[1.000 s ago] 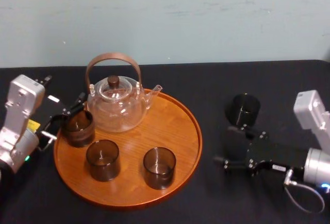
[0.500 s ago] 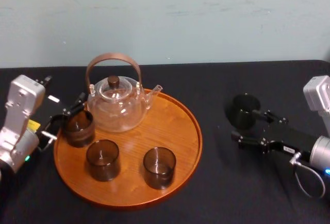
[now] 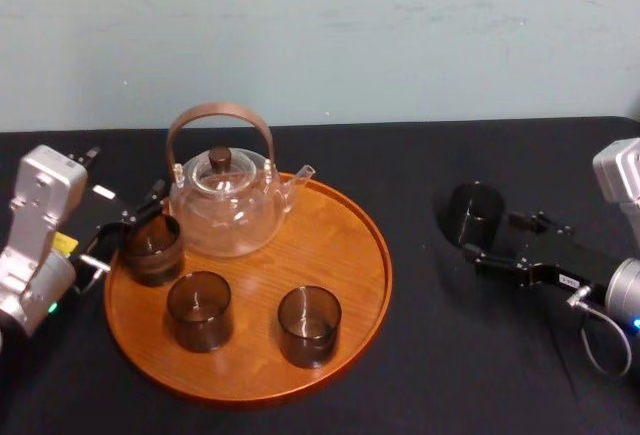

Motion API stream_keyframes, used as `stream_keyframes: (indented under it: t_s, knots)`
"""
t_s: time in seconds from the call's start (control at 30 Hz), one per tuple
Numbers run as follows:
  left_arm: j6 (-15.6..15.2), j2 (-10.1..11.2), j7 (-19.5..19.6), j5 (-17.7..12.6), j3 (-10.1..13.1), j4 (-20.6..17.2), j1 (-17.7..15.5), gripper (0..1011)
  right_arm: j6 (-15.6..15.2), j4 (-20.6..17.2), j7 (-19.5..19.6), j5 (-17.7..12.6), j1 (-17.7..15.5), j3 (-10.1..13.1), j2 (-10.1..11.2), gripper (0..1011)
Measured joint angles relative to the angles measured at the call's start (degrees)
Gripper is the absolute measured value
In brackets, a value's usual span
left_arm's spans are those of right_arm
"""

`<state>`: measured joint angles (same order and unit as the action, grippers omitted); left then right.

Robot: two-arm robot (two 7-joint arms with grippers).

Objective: Pick up the glass from the table and place it on the tray.

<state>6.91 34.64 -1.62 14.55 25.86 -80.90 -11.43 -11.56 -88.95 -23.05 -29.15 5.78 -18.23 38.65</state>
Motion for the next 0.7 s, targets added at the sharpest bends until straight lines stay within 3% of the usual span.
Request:
stream_keyframes:
  t_s: [0.7]
  knots:
    - [0.0, 0.0, 0.0, 0.0, 0.0, 0.0, 0.0, 1001, -2.9, 4.2, 1.8, 2.1, 1.5, 2.0, -3.2, 1002]
